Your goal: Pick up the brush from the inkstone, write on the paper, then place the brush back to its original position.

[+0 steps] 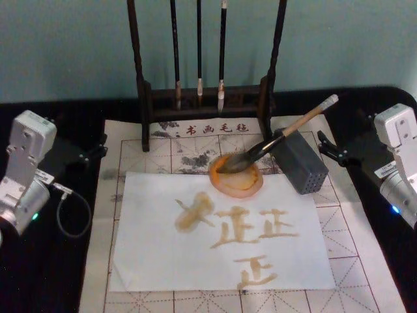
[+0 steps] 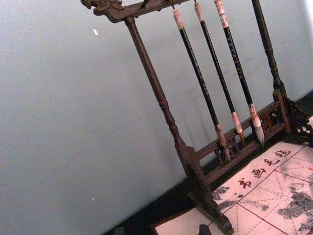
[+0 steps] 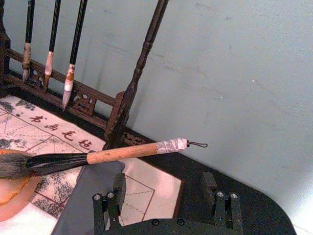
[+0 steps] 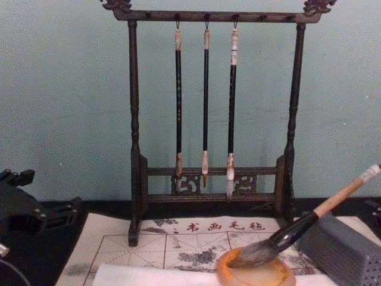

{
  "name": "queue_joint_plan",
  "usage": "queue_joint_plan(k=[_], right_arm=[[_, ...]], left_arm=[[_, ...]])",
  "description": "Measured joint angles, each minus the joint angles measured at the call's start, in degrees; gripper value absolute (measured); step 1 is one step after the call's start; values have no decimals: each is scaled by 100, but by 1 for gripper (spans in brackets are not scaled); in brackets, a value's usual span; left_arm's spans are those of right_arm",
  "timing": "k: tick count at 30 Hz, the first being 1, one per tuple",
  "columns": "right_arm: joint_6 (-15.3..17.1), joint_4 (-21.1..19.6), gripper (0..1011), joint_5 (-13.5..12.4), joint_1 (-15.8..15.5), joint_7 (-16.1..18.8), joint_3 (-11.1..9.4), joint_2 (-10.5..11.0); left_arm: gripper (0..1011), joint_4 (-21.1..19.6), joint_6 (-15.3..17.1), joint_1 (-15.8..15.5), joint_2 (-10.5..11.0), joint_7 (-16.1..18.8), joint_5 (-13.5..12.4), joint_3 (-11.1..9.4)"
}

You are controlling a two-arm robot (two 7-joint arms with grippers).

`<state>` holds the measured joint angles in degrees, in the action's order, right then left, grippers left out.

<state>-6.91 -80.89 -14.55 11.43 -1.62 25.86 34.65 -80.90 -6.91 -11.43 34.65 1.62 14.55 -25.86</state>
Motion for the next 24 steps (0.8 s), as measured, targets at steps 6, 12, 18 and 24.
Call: queue_joint_plan(k=[6,12,18,24], right_arm=[[0,0,1002,1,0,0,0,0],[0,0,1002,1,0,0,0,0],[0,0,1002,1,0,0,0,0],[0,0,1002,1,0,0,0,0]], left_arm=[[1001,0,0,0,0,0,0,0],[1001,0,0,0,0,0,0,0],[1001,0,0,0,0,0,0,0],[1001,0,0,0,0,0,0,0]])
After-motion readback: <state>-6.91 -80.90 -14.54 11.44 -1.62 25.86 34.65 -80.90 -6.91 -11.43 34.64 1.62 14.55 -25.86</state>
